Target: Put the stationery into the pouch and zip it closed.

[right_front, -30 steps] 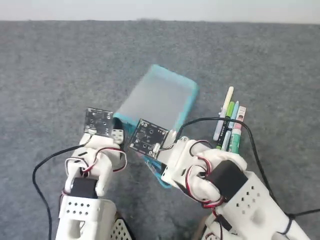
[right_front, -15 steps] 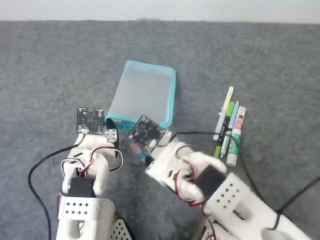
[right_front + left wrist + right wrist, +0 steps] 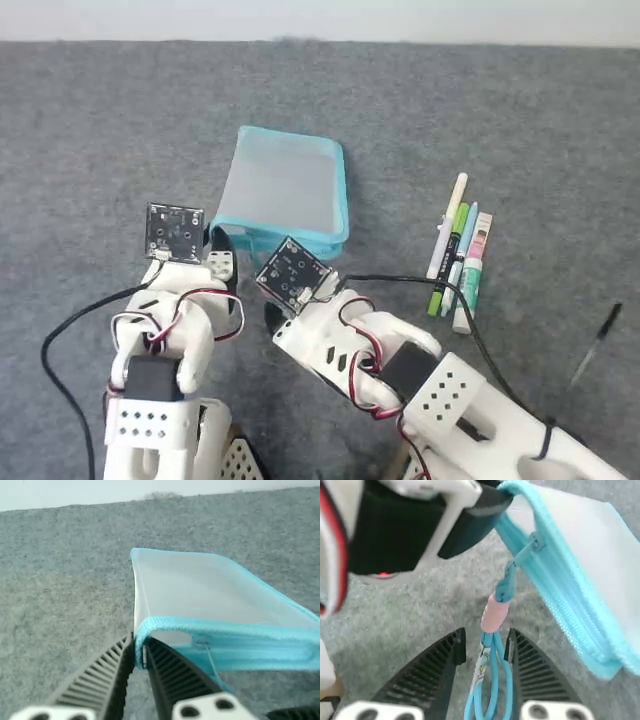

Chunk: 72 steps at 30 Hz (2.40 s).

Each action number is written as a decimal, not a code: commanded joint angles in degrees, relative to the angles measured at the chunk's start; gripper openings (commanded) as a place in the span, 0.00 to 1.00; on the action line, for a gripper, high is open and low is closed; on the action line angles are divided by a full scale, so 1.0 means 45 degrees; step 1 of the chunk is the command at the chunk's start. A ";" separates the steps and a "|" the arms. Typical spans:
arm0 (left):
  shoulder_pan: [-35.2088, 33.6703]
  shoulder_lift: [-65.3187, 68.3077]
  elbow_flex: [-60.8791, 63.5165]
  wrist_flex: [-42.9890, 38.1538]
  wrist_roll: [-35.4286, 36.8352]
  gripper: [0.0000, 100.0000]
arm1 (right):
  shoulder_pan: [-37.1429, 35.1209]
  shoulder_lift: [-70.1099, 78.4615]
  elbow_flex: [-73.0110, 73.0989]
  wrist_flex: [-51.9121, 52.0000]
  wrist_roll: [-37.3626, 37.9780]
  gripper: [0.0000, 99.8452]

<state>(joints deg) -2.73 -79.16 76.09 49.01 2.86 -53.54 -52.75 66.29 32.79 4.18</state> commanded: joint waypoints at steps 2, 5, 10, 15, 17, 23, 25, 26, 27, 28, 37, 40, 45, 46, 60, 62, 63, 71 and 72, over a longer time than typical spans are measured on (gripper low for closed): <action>0.0098 -0.0078 -0.0967 0.0098 0.0156 0.01 | -0.0147 -0.0205 0.0625 -0.2002 -0.0293 0.12; 0.0098 -0.0098 -0.0987 0.0117 0.0156 0.01 | -0.0166 -0.0205 0.0996 -0.2803 -0.0313 0.12; 0.0098 -0.0176 -0.1006 0.0137 -0.0137 0.01 | -0.0166 -0.0205 0.1074 -0.3233 -0.0313 0.12; 0.0098 -0.0137 -0.1436 0.0567 -0.0274 0.01 | -0.0166 0.0576 0.0860 -0.3370 -0.0332 0.12; 0.0098 -0.0176 -0.1807 0.1055 -0.0274 0.01 | -0.0166 0.1221 0.0723 -0.3683 -0.0332 0.12; 0.0020 -0.0117 -0.1963 0.1211 -0.1055 0.01 | -0.0166 0.2276 0.0156 -0.4015 -0.0332 0.13; 0.0020 -0.0117 -0.1983 0.1231 -0.1094 0.01 | -0.0107 0.2393 0.0098 -0.4034 -0.0332 0.14; 0.0039 -0.0117 -0.2022 0.1250 -0.1133 0.01 | -0.0088 0.2393 0.0098 -0.4054 -0.0332 0.15; 0.0039 -0.0117 -0.2022 0.1270 -0.1270 0.01 | -0.0088 0.2413 0.0098 -0.4054 -0.0332 0.16; 0.0039 -0.0117 -0.2022 0.1270 -0.1328 0.01 | -0.0088 0.2413 0.0098 -0.4054 -0.0332 0.17; -0.0020 -0.0195 -0.2042 0.1309 -0.1348 0.01 | 0.0049 0.2432 0.0098 -0.4581 -0.0195 0.17; -0.0020 -0.0195 -0.2042 0.1309 -0.1368 0.01 | 0.0049 0.2432 0.0098 -0.4601 -0.0195 0.17; 0.0039 -0.0195 -0.2706 0.2110 -0.1719 0.01 | 0.0322 0.2823 0.0020 -0.5226 -0.0195 0.17; 0.0078 -0.0195 -0.2979 0.2520 -0.1758 0.01 | 0.0459 0.3057 -0.0098 -0.5402 -0.0215 0.17; 0.0430 -0.0176 -0.3741 0.3614 -0.1797 0.01 | 0.0987 0.4484 -0.1504 -0.5656 -0.0313 0.17; 0.0449 -0.0117 -0.3683 0.3575 -0.1797 0.01 | 0.0987 0.4444 -0.1543 -0.5656 -0.0293 0.13; 0.0488 -0.0117 -0.3643 0.3575 -0.1797 0.01 | 0.0987 0.4386 -0.1621 -0.5656 -0.0234 0.10; 0.0410 -0.0176 -0.2256 0.2325 -0.1797 0.01 | 0.2002 0.4288 -0.1875 -0.3702 -0.0274 0.01; 0.0430 -0.0176 -0.2061 0.2149 -0.1797 0.01 | 0.2217 0.4171 -0.1954 -0.3018 -0.0274 0.01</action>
<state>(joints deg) -0.97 -79.25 66.51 62.20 -4.35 -46.42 -31.82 61.80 12.66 4.00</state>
